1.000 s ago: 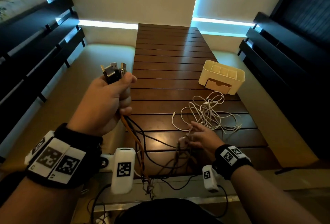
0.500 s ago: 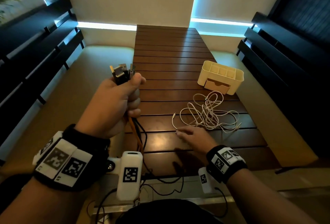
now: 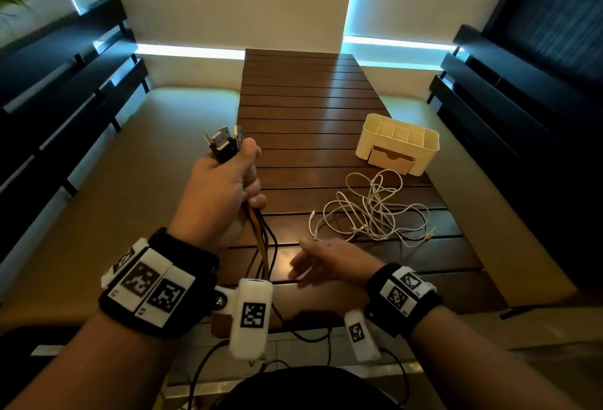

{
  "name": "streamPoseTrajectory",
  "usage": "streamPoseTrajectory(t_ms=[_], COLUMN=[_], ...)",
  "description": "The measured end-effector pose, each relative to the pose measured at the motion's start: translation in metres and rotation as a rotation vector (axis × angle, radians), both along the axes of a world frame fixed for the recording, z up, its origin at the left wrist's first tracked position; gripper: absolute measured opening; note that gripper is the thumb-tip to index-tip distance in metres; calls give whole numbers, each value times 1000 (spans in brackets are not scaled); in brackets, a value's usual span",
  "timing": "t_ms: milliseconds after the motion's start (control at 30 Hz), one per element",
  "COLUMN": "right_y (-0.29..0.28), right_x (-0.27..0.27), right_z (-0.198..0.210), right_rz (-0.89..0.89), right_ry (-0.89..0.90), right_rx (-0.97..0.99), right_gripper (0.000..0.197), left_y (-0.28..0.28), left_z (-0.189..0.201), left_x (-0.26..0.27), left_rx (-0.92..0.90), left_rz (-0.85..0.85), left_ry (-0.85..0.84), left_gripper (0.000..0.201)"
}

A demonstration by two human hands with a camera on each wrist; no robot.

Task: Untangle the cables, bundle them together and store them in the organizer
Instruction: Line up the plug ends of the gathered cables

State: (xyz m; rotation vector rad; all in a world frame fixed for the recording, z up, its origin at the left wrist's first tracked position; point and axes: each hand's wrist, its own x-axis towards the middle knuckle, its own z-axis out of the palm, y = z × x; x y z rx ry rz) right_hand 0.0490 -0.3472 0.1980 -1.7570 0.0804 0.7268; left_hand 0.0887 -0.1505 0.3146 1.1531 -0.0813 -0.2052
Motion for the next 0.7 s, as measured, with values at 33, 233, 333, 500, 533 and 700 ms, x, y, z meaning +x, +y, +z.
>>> streamPoseTrajectory(t_ms=[33,233,333,500,533,700], right_y=[-4,-35,-60,-88,-89,-98], right_x=[5,30,40,44,43,46], right_z=[-4,-31,-53,-70,-69,-63], right_rz=[-65,-371,-434,-380,-370,-329], right_ry=[-78,-314,-281,-225,-222,-345], right_rx=[-60,-302,-459,-588,-530,-447], right_gripper=[43,8,5,46,53,23], left_y=[-2,-13,-16,-24,-26,-36], left_z=[-1,-4,-4,1,1,4], left_x=[0,1,2,-2,-3,-5], left_rx=[2,35,69,95,98,125], left_rz=[-4,-22,-20,31,40,78], left_ry=[1,-5,-10,0,1,16], left_gripper=[17,17,17,16,16,17])
